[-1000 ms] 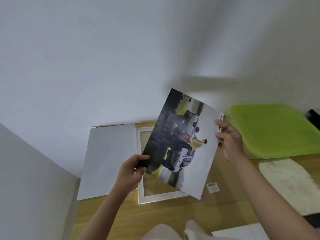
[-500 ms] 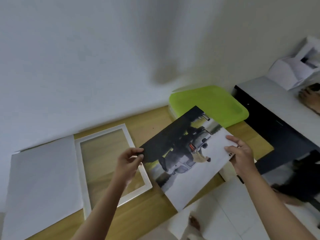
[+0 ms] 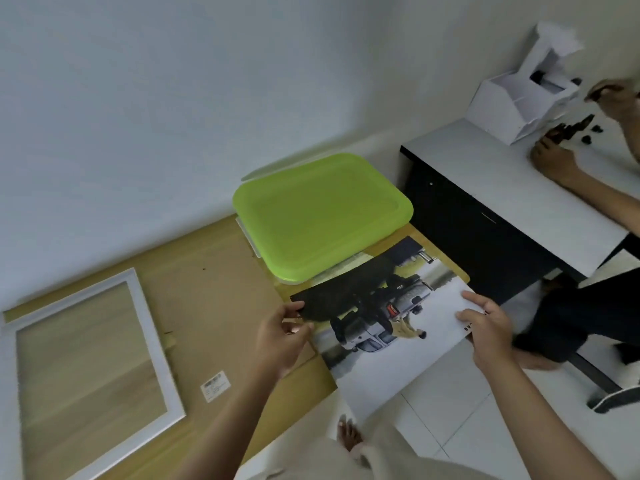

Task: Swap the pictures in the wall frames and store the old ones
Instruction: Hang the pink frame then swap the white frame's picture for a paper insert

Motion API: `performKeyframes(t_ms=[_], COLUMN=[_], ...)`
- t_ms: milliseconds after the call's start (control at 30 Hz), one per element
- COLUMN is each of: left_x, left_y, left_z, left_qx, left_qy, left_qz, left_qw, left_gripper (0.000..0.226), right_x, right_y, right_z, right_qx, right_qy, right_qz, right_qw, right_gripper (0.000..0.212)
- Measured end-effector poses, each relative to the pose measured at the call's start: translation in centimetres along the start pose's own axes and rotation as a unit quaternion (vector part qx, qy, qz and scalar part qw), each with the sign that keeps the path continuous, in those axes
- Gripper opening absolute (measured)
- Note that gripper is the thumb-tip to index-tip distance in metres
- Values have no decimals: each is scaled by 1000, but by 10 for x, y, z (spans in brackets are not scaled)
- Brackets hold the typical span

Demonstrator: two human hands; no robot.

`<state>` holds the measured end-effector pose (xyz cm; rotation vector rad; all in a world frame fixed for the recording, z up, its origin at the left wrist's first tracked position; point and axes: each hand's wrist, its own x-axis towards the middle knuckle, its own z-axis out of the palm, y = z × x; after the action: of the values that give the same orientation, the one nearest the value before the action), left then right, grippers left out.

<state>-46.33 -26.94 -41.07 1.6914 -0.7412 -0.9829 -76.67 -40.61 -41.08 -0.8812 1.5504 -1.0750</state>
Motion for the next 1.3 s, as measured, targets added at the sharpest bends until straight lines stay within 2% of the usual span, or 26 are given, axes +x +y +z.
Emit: performKeyframes(t_ms=[100,233,533,667,833,1033,1200,1300], left_x=[8,14,44,49,46,49,50,44], left_y=[-10,-14,-2,-1,-2,-3,-6,-4], left_z=[25,43,54,54,54,53,53,50], left_qx=[17,65,247,280,267,256,250,224], left_qy=[47,93,116,109,117,119,120,140], left_qz=[-32,-76,-62,-72,-77,-70,-63,-54], left_qw=[998,991,960,951,953,957,959,963], left_gripper=[31,39,66,69,69,58,51,48], right_x=[22,41,68,78,83,83,78,64], right_y=[7,12,9,11,17,23,23,22], right_z=[-8,-7,10,14,17,18,23,31], right_qx=[-35,-72,-174,-221,-324,-396,-437,-410], right_qy=[-28,-94,-148,-161,-152,-97,-72,-64], right_qz=[1,-7,-60,-78,-136,-162,-168,-212], right_qw=[999,993,972,959,924,898,881,885], right_gripper=[38,39,40,44,46,41,40,41])
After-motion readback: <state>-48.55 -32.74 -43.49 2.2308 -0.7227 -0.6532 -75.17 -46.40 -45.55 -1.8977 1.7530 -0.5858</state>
